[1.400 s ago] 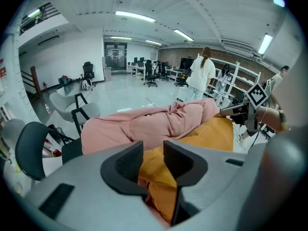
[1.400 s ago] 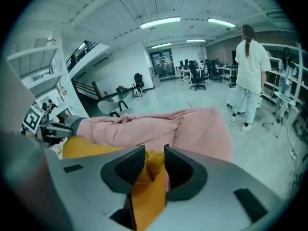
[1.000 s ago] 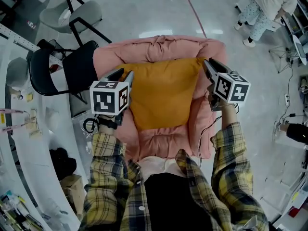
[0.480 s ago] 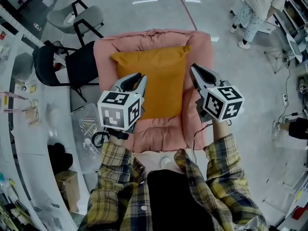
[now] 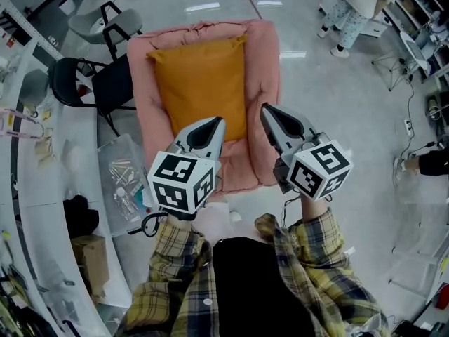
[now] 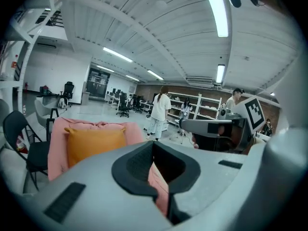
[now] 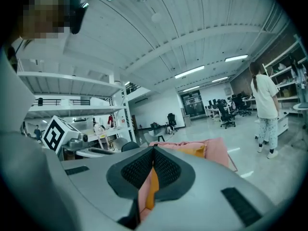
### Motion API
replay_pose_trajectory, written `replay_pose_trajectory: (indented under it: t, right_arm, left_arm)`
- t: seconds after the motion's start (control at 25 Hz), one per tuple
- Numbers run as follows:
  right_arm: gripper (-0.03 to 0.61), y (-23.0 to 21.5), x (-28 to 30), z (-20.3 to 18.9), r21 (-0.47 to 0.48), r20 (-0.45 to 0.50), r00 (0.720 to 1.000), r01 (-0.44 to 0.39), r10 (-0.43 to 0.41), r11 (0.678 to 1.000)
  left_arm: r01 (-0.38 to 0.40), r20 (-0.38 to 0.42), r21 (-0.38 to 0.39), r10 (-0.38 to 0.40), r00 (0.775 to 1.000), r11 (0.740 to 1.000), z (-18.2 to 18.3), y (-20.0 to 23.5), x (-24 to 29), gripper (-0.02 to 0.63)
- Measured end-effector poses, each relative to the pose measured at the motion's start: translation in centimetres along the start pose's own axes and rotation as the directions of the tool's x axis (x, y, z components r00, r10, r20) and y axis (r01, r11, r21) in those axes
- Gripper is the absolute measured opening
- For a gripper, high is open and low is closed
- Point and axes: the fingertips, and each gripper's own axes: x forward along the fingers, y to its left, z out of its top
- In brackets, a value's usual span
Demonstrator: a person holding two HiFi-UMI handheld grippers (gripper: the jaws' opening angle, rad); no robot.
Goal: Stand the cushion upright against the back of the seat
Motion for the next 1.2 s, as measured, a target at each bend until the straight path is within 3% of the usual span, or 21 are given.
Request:
replay_pose_trajectory:
  t: [0.16, 0.32, 0.56, 0.96, 1.2]
  right_arm:
    - [0.018, 3.6, -4.3, -0.5, -0.042, 0.005, 1.0, -0.021, 0.022, 0.999]
    - [0.017, 6.8, -6.6, -1.2, -0.047, 0.009, 0.999, -0.04, 0.04, 0.998]
    - [0.017, 10.2, -8.4, -0.8, -0.047, 0.03, 0.999, -0.037, 0.039, 0.998]
    - [0.017, 15.3, -8.4, -1.8, -0.043, 0.013, 0.998, -0.069, 0.069, 0.997]
    - [0.017, 16.0, -8.5, -1.6, -0.066, 0.015, 0.998, -0.06, 0.062, 0.996]
  left_arm:
    - [0.048, 0.01, -0.007, -0.048, 0.999, 0.999, -1.6, -5.3, -2.5, 0.005]
    - [0.059, 0.026, -0.002, -0.059, 0.998, 0.998, -2.2, -7.7, -5.4, 0.005]
    - [0.063, 0.088, -0.004, -0.063, 0.994, 0.998, -1.7, -8.2, -9.3, 0.005]
    - [0.061, 0.087, 0.027, -0.064, 0.994, 0.998, -2.6, -8.1, -13.3, 0.003]
    - [0.061, 0.103, 0.044, -0.066, 0.992, 0.997, -1.9, -8.0, -14.2, 0.003]
